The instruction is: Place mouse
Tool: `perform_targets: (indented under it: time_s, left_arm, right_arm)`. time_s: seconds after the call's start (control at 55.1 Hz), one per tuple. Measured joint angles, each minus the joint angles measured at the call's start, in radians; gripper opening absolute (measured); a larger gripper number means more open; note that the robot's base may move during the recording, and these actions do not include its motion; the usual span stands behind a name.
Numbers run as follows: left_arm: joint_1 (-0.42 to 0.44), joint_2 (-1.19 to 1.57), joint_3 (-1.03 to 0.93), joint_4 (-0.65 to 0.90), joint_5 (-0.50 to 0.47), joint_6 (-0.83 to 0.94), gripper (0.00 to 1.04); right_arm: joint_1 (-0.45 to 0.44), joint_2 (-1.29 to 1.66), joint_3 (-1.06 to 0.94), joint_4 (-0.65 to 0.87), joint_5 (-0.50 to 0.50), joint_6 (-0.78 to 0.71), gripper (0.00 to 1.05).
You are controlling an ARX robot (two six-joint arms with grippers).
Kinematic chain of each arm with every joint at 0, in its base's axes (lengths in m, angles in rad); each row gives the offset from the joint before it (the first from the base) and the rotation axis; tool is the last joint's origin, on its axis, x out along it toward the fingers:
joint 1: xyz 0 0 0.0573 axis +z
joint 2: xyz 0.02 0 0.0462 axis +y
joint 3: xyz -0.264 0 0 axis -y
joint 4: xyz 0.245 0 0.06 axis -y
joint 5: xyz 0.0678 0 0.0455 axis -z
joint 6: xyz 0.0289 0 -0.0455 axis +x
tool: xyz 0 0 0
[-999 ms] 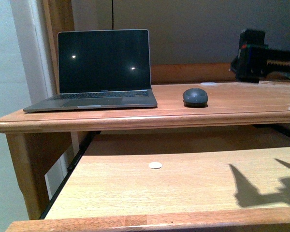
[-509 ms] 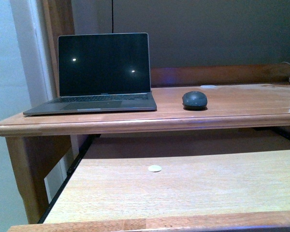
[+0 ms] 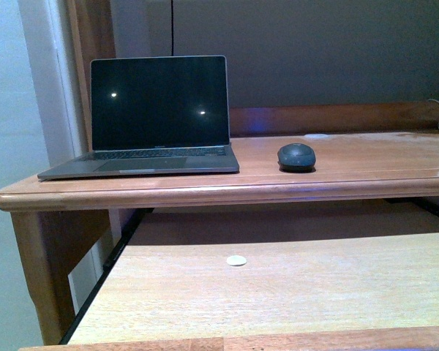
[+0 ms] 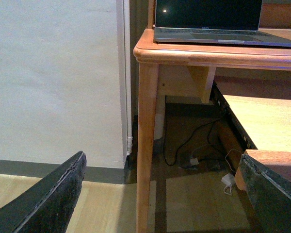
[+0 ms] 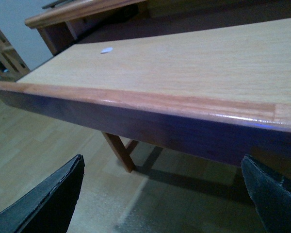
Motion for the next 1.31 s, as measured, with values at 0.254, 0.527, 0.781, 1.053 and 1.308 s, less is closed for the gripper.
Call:
perform_targets:
  time_s: [0.254,0.527,0.781,1.053,1.308]
  left_arm:
    - [0.000,0.000,0.000,0.000,0.000,0.000,0.97]
    - [0.000,0.000,0.000,0.000,0.000,0.000,0.97]
    - [0.000,0.000,0.000,0.000,0.000,0.000,0.97]
    - [0.000,0.000,0.000,0.000,0.000,0.000,0.97]
    - [0.000,0.000,0.000,0.000,0.000,0.000,0.97]
  right_arm:
    - [0.183,0.119,-0.007,0.242,0.202,0.049,0.97]
    - [0.478,0.294,0.164,0.338,0.563,0.131,0.97]
    - [0.678,0.455,0.397,0.266,0.829,0.132,0.97]
    - [0.788,0.607,0.679,0.142,1.070,0.132,0.97]
    - [0.844,0.676,0.793,0.077,1.263,0.124,0.97]
